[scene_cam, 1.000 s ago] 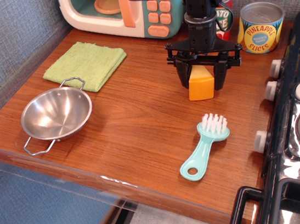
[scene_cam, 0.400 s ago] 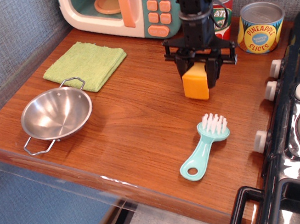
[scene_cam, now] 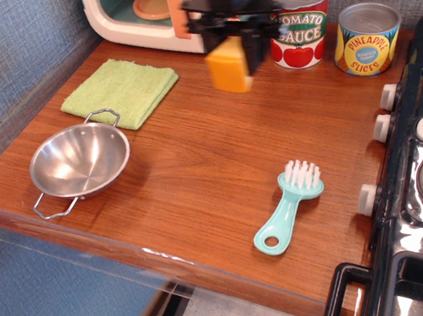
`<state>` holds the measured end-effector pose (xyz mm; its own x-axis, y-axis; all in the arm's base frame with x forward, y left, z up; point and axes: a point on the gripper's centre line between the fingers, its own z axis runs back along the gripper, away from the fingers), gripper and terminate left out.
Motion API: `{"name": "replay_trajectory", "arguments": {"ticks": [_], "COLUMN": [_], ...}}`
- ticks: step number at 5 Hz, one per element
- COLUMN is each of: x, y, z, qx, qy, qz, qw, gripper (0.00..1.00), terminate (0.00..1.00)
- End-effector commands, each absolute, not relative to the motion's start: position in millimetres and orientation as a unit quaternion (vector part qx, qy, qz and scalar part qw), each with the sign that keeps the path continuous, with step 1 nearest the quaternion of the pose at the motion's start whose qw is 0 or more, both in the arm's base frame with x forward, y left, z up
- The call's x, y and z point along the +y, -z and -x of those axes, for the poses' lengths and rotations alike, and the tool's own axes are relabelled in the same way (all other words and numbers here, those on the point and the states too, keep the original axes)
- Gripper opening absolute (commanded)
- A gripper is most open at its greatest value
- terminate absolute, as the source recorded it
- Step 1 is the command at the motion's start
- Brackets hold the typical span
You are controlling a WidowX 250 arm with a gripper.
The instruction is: Put the cheese in the pan
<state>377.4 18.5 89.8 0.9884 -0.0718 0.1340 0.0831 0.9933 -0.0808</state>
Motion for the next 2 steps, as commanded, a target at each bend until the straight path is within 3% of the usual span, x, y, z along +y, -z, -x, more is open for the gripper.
{"name": "replay_trajectory", "arguments": {"ticks": [1, 2], "x": [94.5, 122.0], "y": [-133.4, -122.6], "z": [-310.5, -278.8], "qx": [-0.14, -0.125], "qy": [-0.014, -0.054], "qz": [-0.018, -0.031], "qw": [0.99, 0.99], "gripper": [0.0, 0.0], "terminate": [0.0, 0.0]}}
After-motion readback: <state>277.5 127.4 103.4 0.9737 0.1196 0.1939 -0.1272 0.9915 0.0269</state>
